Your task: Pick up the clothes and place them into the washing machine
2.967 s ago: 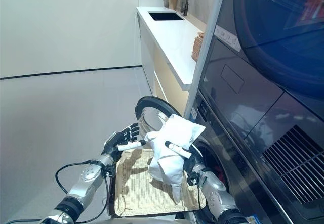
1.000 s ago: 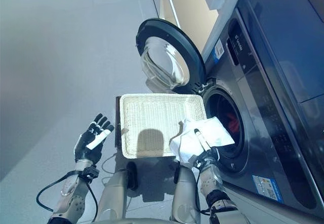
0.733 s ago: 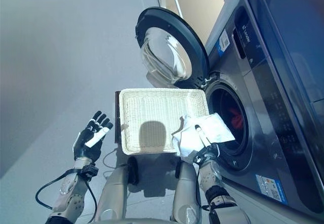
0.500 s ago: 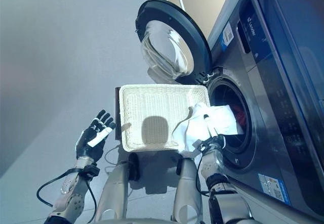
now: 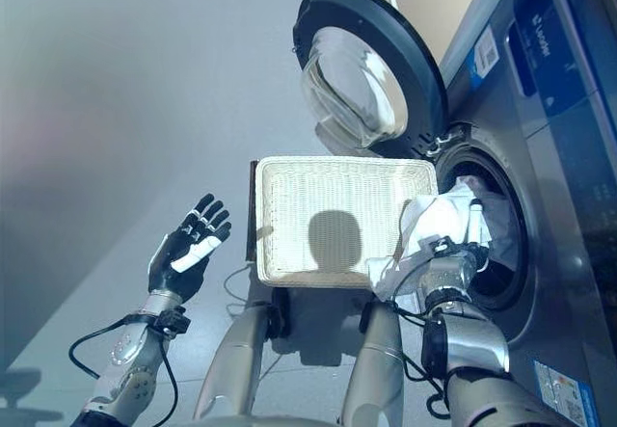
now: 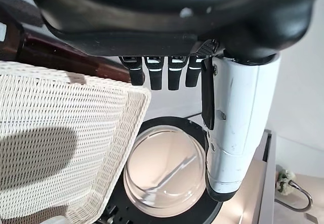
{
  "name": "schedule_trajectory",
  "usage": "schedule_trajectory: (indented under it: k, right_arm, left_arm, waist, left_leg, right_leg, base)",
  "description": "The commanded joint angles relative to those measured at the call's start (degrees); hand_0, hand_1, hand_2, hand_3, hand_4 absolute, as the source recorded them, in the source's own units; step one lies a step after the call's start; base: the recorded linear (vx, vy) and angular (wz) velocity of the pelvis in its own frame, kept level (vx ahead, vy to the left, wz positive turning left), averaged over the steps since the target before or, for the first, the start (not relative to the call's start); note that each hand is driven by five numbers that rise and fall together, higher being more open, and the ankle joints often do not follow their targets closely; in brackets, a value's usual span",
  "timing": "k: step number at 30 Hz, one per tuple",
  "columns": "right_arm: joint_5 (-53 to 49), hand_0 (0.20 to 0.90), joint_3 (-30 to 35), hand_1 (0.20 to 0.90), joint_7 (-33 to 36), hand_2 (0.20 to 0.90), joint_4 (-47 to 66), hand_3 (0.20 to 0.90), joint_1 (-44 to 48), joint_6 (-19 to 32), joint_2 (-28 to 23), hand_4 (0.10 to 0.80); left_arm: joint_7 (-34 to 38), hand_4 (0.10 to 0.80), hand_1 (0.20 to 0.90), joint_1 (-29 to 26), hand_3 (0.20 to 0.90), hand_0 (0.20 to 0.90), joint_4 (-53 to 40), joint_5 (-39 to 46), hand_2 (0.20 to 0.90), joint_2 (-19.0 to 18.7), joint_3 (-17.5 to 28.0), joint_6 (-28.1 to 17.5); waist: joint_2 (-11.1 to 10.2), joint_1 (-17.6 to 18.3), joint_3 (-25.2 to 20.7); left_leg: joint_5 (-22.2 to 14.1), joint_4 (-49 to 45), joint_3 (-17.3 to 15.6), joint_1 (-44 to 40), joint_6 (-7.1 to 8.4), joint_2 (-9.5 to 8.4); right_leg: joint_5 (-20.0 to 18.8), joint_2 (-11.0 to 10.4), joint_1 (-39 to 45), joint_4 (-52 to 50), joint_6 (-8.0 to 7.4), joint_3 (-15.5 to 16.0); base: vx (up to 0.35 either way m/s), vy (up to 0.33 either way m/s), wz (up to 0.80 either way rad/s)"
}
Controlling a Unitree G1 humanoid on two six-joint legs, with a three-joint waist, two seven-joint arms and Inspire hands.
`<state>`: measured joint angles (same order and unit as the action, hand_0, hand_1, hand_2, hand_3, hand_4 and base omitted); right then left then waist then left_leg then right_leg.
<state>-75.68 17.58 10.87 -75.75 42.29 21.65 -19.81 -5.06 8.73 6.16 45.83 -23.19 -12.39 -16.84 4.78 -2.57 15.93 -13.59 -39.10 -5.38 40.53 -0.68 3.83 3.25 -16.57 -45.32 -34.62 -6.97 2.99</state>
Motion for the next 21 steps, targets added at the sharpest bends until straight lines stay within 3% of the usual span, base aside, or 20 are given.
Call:
schedule_trajectory:
  k: [1, 10, 13, 21]
  right_arm:
    - [-1.76, 0.2, 1.82, 0.2, 0.94, 0.2, 0.64, 0.2, 3.68, 6.78, -7.52, 0.3]
    - [-5.68, 0.2, 8.25, 0.2, 6.69, 0.2, -2.25, 0.2, 5.9, 9.62, -18.42, 0.3]
    - [-5.55, 0.2, 8.4, 0.2, 7.33, 0.2, -2.4, 0.2, 6.28, 10.07, -20.7, 0.3]
    - [-1.8, 0.2, 6.97, 0.2, 12.48, 0.2, -3.43, 0.2, 9.58, 10.71, -32.53, 0.3]
  left_arm:
    - [-1.66, 0.8, 0.9, 1.63, 0.9, 0.9, -10.06, 1.24, 0.9, -2.79, 0.51, -5.73]
    - [-2.3, 0.8, 0.9, 1.94, 0.9, 0.9, -13.57, 2.62, 0.9, -5.06, 0.46, -5.46]
    - [-2.64, 0.8, 0.9, 2.31, 0.9, 0.9, -14.48, 3.2, 0.9, -5.24, 0.74, -5.47]
    - [-2.88, 0.8, 0.9, 3.37, 0.9, 0.9, -18.98, 5.12, 0.9, -6.68, 1.49, -6.37]
  waist:
    - [2.22, -0.8, -3.74]
    - [4.73, -0.84, -5.73]
    - [5.06, -0.9, -6.22]
    - [6.36, -0.55, -7.22]
  left_leg:
    - [4.34, 4.24, 4.94, 3.31, 3.14, 0.59]
    - [4.86, 4.49, 4.77, 6.7, 3.08, -0.36]
    - [4.99, 4.76, 4.66, 7.24, 3.1, -0.5]
    - [5.77, 5.62, 3.58, 9.98, 3.2, -1.05]
  right_leg:
    - [2.02, -0.75, -0.88, -0.61, -1.24, -2.08]
    - [2.09, -1.45, -5.13, -1.8, -1.72, -3.82]
    - [1.98, -1.53, -5.91, -1.74, -1.85, -4.12]
    - [1.53, -1.93, -10.09, -2.1, -2.12, -6.29]
  base:
    - [-0.024, 0.02, 0.09]
    - [-0.02, 0.023, 0.09]
    - [0.0, 0.007, 0.01]
    - [-0.016, 0.028, 0.02]
